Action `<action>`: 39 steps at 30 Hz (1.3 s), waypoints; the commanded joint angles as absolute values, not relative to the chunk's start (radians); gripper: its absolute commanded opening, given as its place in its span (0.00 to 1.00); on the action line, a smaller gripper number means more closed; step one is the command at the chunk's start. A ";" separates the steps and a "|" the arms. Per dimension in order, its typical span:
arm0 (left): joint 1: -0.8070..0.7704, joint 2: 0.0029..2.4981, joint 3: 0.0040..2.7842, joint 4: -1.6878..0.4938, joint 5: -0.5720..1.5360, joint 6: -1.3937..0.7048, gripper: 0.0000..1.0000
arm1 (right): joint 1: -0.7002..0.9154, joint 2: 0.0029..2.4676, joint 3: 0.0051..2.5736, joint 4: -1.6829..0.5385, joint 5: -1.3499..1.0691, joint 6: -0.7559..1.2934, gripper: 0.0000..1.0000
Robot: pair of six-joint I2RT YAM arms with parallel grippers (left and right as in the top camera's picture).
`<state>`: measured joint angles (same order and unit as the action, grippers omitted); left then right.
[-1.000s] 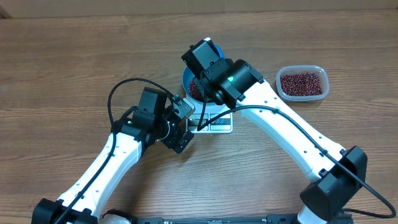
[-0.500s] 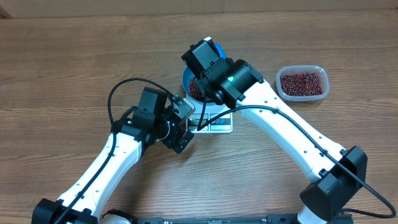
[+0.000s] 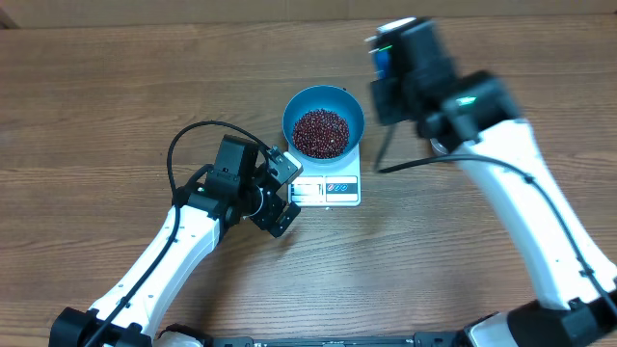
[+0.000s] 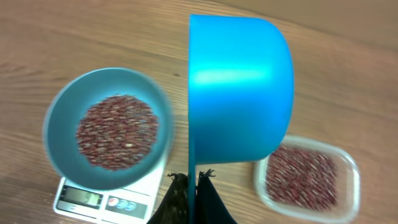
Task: Scoop item into bowl and weigh 150g on scale
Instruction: 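Move the empty scoop back over the bean tub with the right gripper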
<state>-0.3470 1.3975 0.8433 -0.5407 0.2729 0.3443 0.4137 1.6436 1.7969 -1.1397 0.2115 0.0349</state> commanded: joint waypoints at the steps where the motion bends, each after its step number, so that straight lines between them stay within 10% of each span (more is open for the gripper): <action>1: -0.353 1.402 0.838 -0.538 0.281 0.352 1.00 | 0.302 1.606 1.822 -1.180 0.087 -0.017 0.04; 39: -0.353 1.402 0.838 -0.538 0.281 0.352 1.00 | 0.029 1.913 2.160 -1.694 0.073 0.047 0.03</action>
<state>-0.3470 1.3975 0.8429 -0.5407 0.2729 0.3443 0.0570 1.8446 2.1487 -1.6947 0.0834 0.0486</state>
